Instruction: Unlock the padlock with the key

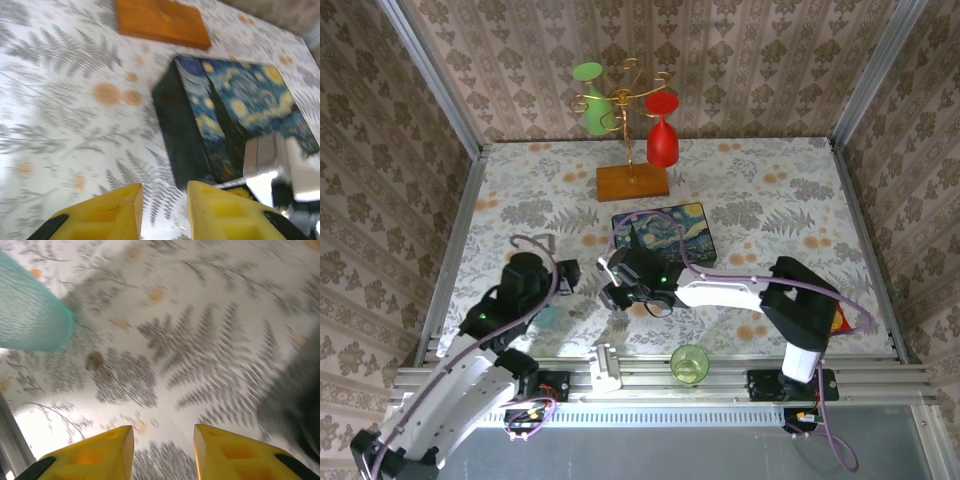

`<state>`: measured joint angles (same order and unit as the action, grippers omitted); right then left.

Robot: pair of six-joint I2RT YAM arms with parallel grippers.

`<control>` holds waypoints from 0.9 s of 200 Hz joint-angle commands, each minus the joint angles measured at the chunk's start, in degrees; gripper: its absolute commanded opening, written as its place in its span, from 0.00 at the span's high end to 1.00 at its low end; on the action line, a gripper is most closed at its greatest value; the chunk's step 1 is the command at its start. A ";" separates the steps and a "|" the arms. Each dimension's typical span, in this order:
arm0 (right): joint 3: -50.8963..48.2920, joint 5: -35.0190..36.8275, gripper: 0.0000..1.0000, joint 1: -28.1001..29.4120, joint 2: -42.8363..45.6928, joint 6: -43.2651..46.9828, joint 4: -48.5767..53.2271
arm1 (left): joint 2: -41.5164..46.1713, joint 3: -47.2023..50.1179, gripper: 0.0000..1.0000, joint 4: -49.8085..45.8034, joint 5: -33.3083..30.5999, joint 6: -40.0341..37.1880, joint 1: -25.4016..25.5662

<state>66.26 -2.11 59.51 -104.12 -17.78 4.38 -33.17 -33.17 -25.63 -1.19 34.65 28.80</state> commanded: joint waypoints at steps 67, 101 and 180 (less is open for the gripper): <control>18.50 -4.96 0.60 4.26 -18.14 10.90 4.02 | 2.44 -2.52 0.70 -5.72 30.04 -6.20 -38.54; 21.16 -4.26 0.61 5.51 -20.89 10.22 4.35 | 1.44 -1.78 0.70 -4.20 32.01 -6.33 -38.86; 23.04 0.95 0.67 5.95 -23.89 10.18 5.95 | 1.72 0.56 0.71 -1.07 34.04 -3.94 -38.03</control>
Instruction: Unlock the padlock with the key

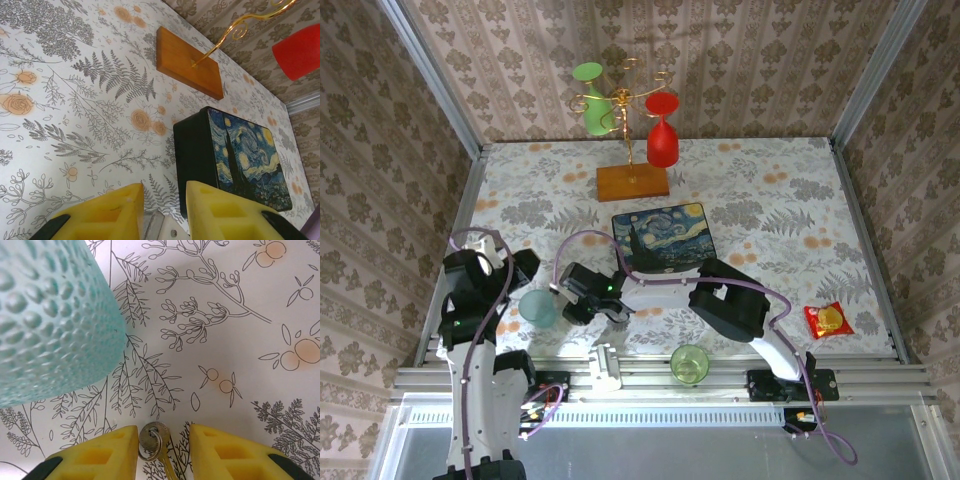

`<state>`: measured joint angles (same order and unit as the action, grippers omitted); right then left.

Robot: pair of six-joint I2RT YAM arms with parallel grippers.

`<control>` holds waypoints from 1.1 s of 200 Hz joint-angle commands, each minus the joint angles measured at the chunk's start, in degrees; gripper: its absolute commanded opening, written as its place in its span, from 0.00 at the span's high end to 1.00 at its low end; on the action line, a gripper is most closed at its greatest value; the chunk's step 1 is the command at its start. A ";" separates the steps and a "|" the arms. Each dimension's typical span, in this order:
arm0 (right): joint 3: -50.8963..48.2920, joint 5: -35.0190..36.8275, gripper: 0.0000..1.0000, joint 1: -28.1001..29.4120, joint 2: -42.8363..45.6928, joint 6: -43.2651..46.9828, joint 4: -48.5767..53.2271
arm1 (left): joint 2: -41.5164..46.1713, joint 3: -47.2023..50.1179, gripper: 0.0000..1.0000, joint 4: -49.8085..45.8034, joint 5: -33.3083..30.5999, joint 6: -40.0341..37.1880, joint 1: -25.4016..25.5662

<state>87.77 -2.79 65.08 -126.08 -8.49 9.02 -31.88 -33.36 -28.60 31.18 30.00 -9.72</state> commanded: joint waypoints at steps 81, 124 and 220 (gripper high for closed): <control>4.12 2.14 0.82 1.54 -4.57 0.47 2.74 | 0.85 0.76 0.71 1.88 1.59 0.51 0.83; 1.27 -0.63 0.98 1.83 -3.41 -0.05 0.11 | 0.85 0.83 0.70 2.22 1.76 0.23 0.88; -8.50 -2.95 1.00 -2.40 7.12 -4.24 -4.44 | 0.56 -0.31 0.71 2.56 1.68 0.36 1.94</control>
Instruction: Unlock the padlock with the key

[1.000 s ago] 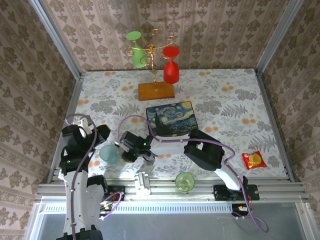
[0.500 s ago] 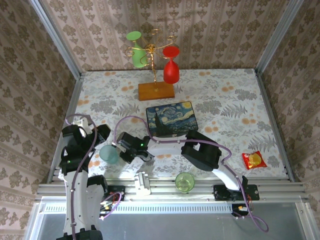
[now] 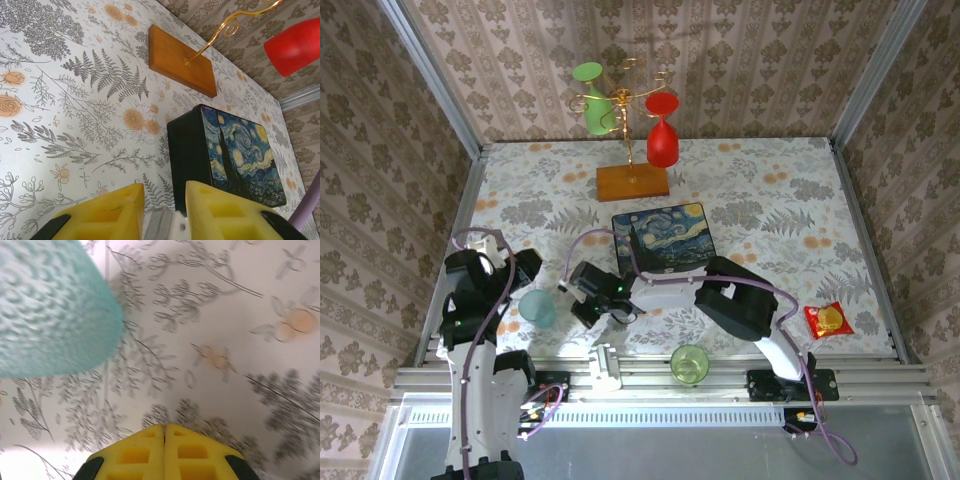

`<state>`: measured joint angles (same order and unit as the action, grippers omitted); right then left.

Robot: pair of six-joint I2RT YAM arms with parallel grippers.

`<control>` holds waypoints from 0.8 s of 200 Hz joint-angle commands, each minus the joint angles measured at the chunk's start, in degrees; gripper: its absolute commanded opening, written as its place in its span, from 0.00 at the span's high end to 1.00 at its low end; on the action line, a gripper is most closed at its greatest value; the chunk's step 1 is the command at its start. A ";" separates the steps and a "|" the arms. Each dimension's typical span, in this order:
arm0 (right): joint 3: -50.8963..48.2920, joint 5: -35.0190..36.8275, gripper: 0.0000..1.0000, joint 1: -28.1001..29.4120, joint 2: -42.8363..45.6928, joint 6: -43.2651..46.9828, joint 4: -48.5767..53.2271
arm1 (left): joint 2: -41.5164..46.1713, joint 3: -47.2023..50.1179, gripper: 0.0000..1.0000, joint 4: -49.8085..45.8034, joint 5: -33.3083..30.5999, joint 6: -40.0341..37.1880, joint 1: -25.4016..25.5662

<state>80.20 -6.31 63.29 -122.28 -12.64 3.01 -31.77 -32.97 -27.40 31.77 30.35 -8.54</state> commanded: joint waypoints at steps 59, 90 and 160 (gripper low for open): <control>-7.41 2.29 1.00 -0.83 9.83 2.45 4.94 | 0.24 -1.97 0.74 1.12 -4.02 0.20 7.44; -10.87 1.61 1.00 -0.97 12.86 0.52 3.74 | -1.29 -2.79 0.75 1.38 -6.59 1.60 12.86; -26.36 7.23 1.00 -0.66 19.35 -3.76 -3.24 | -3.50 -4.50 0.76 0.47 -16.87 5.26 29.35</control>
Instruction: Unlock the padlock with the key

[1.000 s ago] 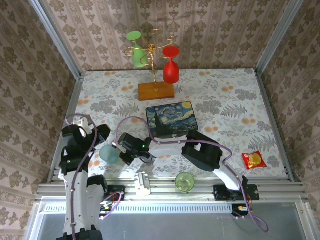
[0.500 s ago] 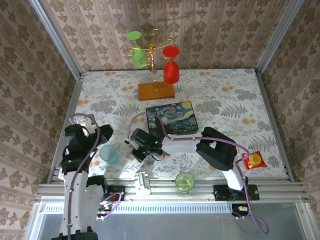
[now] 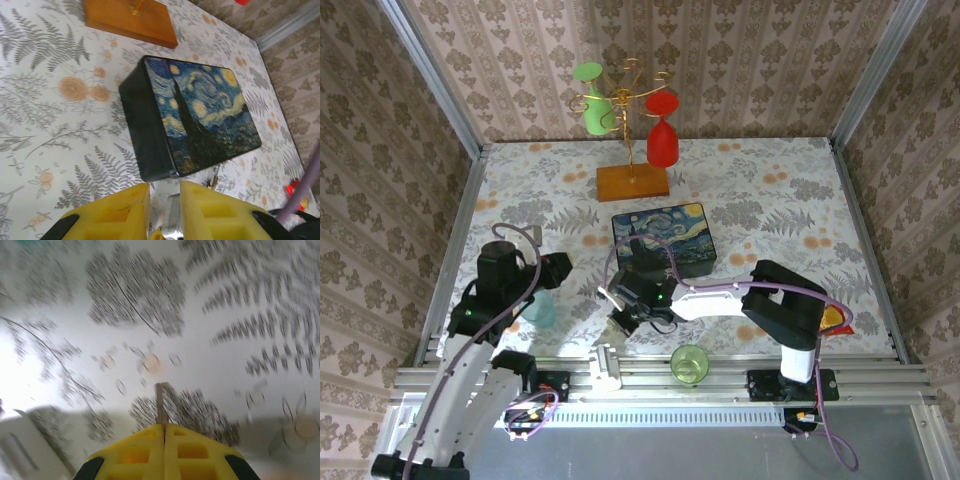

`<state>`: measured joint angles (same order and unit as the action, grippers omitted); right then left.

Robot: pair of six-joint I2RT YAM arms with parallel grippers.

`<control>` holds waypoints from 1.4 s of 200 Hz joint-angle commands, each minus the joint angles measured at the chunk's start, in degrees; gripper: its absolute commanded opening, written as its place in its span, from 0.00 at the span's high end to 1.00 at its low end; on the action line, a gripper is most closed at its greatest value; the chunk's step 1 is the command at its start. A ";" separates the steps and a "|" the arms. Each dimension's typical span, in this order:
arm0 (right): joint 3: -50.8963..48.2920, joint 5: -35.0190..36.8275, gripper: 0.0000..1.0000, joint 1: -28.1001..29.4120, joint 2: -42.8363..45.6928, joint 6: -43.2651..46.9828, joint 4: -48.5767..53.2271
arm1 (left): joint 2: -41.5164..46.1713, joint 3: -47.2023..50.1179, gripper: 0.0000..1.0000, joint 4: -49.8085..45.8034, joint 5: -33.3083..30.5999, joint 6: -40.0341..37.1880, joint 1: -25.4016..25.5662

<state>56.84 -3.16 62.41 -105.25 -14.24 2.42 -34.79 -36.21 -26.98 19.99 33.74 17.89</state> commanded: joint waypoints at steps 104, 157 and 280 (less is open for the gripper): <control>-8.90 -5.51 0.61 -4.27 10.61 -1.22 -3.92 | -4.30 0.03 0.76 6.07 -12.76 5.63 16.52; -1.75 -8.42 0.57 -8.68 6.61 4.94 7.48 | -5.27 1.14 0.76 9.02 -14.35 7.02 19.87; 2.13 6.33 0.56 -0.42 0.57 0.97 14.09 | -5.47 2.63 0.74 11.25 -14.78 7.71 21.49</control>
<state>57.36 -1.93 60.16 -102.87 -12.60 12.14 -40.40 -34.24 -17.06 5.93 40.84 38.98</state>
